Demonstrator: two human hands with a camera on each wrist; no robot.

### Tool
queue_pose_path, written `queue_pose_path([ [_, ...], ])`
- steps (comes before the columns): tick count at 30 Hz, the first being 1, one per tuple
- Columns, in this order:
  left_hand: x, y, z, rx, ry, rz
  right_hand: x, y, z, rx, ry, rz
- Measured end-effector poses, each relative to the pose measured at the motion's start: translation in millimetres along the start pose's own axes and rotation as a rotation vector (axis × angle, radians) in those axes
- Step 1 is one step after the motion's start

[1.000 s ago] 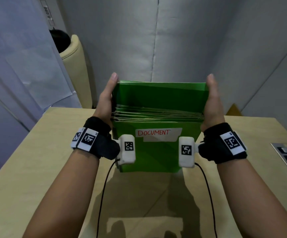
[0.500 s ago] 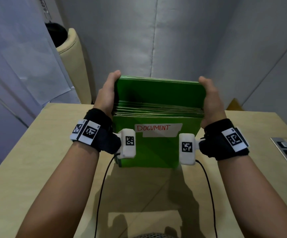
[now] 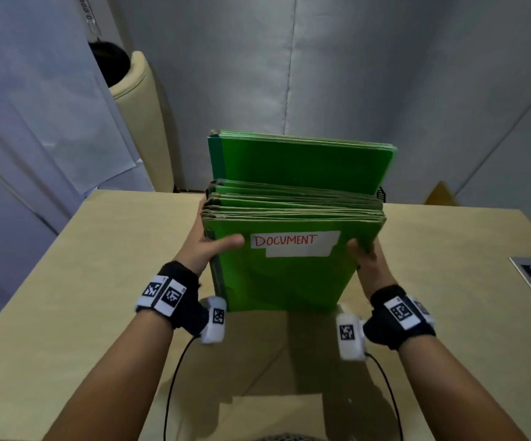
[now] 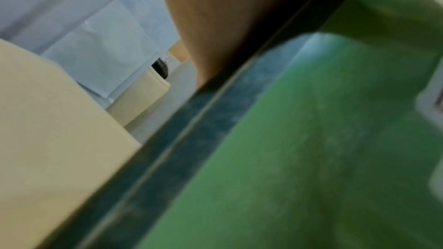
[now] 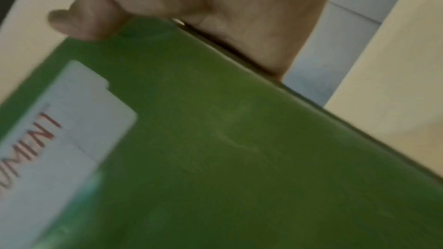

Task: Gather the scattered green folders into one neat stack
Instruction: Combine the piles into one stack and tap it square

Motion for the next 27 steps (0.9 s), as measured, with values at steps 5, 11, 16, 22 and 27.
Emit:
queue_pose_path([
  [5,-26.1,-6.4,2.0,-0.160,-0.148,0.014,20.7,3.8,6.2,-0.038,0.121,0.020],
  [11,-42.4,-7.0,-0.3,-0.107,-0.185,-0.004,42.5,5.0,6.7,0.074,0.162,-0.073],
  [16,-38.6,-9.5,-2.8,-0.094,-0.209,0.121,56.0,7.4,0.9,0.118,0.057,-0.197],
  [22,-42.2,-18.1,-4.2,-0.021,-0.166,0.396,57.6,13.1,3.2,0.201,0.025,-0.384],
  [27,-36.6,-14.0,-8.0,-0.096,-0.170,0.342,58.7,17.7,1.4,0.226,0.044,-0.352],
])
Point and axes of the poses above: each hand's wrist, its own z-axis towards the middle knuckle, its own y-axis out of the palm, x = y × z, the point moved 1 cm from there along z, towards the middle knuckle, and after that the axes turned 3 degrees about y, right-handed, at the moved point
